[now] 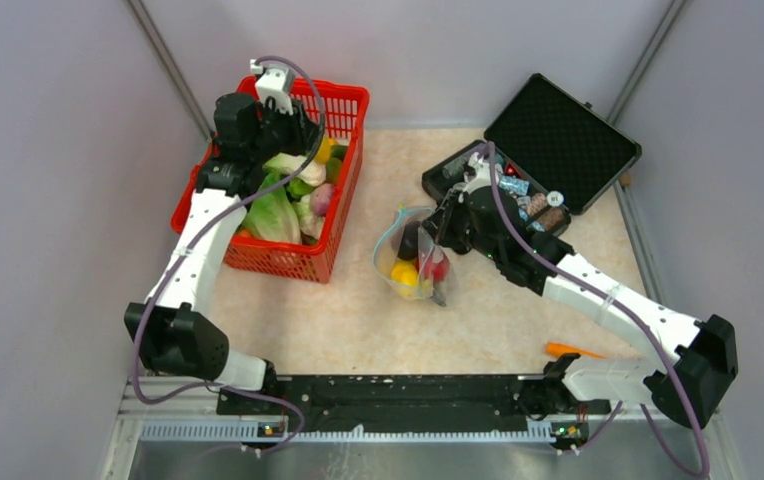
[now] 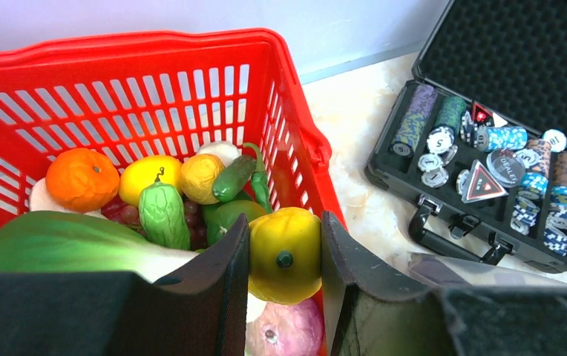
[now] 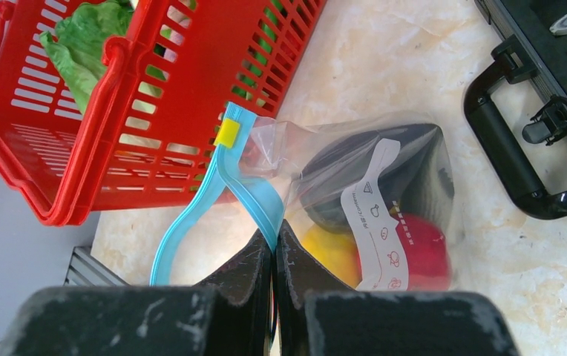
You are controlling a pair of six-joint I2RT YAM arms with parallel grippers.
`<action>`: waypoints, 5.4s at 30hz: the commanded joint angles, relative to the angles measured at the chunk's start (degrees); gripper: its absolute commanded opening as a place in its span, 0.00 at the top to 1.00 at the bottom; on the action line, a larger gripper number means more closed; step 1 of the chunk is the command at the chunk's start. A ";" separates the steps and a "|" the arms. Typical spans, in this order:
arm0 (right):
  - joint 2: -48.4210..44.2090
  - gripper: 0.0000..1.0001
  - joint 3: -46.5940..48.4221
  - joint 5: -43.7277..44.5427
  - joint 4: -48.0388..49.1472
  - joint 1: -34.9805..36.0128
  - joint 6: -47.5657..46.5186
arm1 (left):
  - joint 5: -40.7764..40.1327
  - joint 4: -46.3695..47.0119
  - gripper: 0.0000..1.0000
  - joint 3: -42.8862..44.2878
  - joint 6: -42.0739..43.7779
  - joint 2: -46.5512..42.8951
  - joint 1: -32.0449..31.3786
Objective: Place the food in the zip-top bag and seal the zipper
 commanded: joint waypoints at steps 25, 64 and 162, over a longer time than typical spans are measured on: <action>1.08 0.99 0.64 0.41 7.30 -0.10 1.17 | 39.97 20.41 1.00 -24.70 -25.38 -26.39 -0.77; 0.09 0.98 0.84 -1.02 7.65 -0.10 1.10 | 2.22 21.72 1.00 -34.94 -0.72 -18.34 -33.69; -5.72 0.93 -2.00 9.26 6.46 2.96 -3.91 | 13.60 -21.61 0.18 -4.53 1.23 -0.96 4.18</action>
